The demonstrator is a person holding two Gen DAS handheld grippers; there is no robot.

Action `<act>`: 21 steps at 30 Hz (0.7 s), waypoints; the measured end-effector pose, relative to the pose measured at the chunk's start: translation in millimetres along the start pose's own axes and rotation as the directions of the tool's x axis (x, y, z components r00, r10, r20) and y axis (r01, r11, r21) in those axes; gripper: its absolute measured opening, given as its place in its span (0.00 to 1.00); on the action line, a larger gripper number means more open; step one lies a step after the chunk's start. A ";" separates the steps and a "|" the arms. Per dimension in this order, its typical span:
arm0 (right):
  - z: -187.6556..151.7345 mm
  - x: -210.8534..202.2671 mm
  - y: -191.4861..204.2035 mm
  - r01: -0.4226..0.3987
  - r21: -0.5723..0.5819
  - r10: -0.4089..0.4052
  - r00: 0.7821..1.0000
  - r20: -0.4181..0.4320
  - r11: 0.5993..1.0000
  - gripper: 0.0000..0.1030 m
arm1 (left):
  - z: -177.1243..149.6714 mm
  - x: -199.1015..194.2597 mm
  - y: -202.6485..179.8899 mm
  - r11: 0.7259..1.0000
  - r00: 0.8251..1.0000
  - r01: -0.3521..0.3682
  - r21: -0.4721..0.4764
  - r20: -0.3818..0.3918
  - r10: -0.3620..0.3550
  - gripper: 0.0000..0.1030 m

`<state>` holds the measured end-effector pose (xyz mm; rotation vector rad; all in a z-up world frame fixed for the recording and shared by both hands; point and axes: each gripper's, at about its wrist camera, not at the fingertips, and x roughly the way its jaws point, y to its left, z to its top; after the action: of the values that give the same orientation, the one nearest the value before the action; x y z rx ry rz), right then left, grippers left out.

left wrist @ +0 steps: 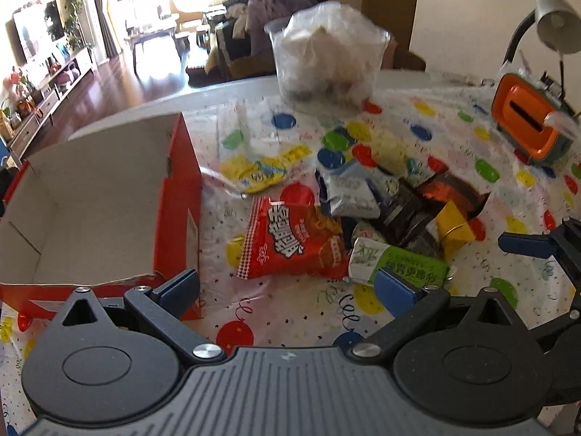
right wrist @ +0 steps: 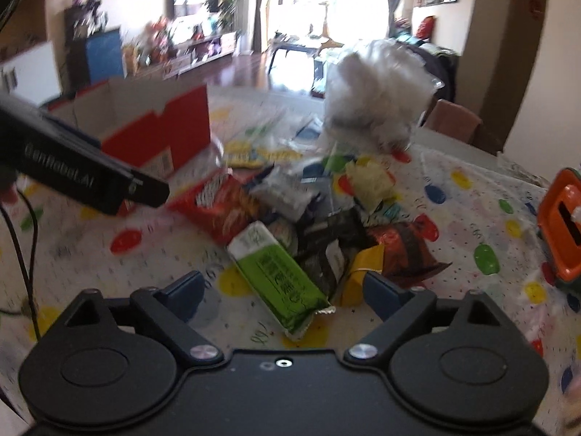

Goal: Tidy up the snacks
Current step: 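Grasp the white-and-blue packet with the left gripper while the right grasps the green bar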

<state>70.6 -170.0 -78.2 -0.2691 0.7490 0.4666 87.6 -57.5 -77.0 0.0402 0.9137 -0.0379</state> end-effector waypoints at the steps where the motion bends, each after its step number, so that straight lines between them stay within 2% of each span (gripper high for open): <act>1: -0.9 4.6 0.0 0.000 -0.017 0.000 1.000 -0.006 1.000 0.89 | 0.7 3.9 -0.5 1.000 1.000 -0.002 -0.001 -0.010 0.002 1.00; 8: -1.6 36.3 3.4 -0.028 -0.126 0.021 0.998 -0.055 0.992 0.75 | 14.9 28.3 3.3 1.000 0.998 -0.018 -0.013 -0.063 0.017 0.99; 15: 2.9 59.9 8.5 -0.074 -0.213 0.056 0.995 -0.088 0.974 0.66 | 32.6 60.1 1.3 0.998 0.993 0.044 0.051 -0.116 -0.038 0.96; 21: 8.0 76.9 8.7 -0.106 -0.250 0.078 0.990 -0.120 0.963 0.55 | 49.1 83.5 8.2 0.998 0.982 0.056 0.015 -0.184 -0.053 0.94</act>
<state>120.0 -135.5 -127.4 -0.5058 0.8105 0.6425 177.8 -53.2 -113.0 0.0374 1.0988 -0.0953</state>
